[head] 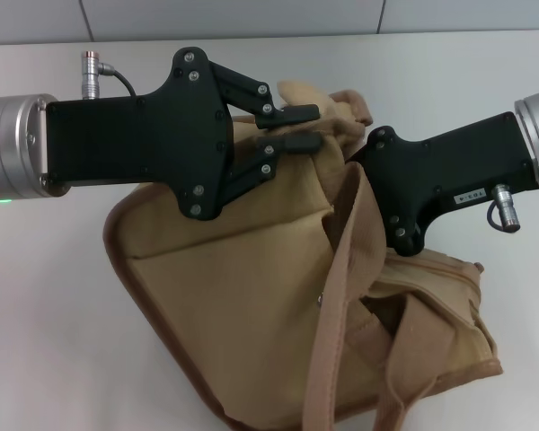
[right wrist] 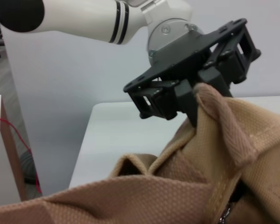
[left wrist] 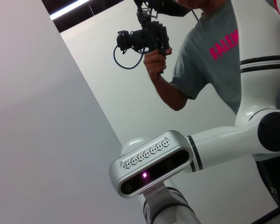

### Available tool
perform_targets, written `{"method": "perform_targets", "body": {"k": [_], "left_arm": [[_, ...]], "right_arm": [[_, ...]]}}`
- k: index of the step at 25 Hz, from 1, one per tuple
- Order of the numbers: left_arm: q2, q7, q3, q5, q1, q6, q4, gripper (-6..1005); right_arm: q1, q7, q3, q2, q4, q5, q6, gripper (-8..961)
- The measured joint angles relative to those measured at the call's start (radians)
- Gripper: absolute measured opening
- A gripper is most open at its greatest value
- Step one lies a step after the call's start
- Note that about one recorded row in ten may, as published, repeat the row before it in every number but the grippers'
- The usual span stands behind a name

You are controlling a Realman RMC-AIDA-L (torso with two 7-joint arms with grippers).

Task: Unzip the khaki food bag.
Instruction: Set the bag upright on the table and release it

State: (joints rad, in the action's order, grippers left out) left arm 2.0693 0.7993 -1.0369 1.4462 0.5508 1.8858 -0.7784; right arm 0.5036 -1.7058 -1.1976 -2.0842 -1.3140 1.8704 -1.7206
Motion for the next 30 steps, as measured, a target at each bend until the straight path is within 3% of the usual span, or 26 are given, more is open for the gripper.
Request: {"method": "perform_targets", "body": {"k": [7,20,30], "left_arm": [[0.000,-0.002,0.006,-0.002,-0.001,-0.002,0.002,54],[0.000,-0.002,0.010,-0.003,-0.005,-0.006,0.003,49],[0.001,-0.002,0.010,-0.007,-0.009,-0.016,0.008,46]], "right_arm": [[-0.047,0.012,0.000,-0.001,-0.053,0.000,0.012,23],[-0.154,0.012,0.005,0.000,-0.192,-0.001,0.005,8],[-0.176,0.004,0.075,0.002,-0.225,0.001,-0.068,9]]}}
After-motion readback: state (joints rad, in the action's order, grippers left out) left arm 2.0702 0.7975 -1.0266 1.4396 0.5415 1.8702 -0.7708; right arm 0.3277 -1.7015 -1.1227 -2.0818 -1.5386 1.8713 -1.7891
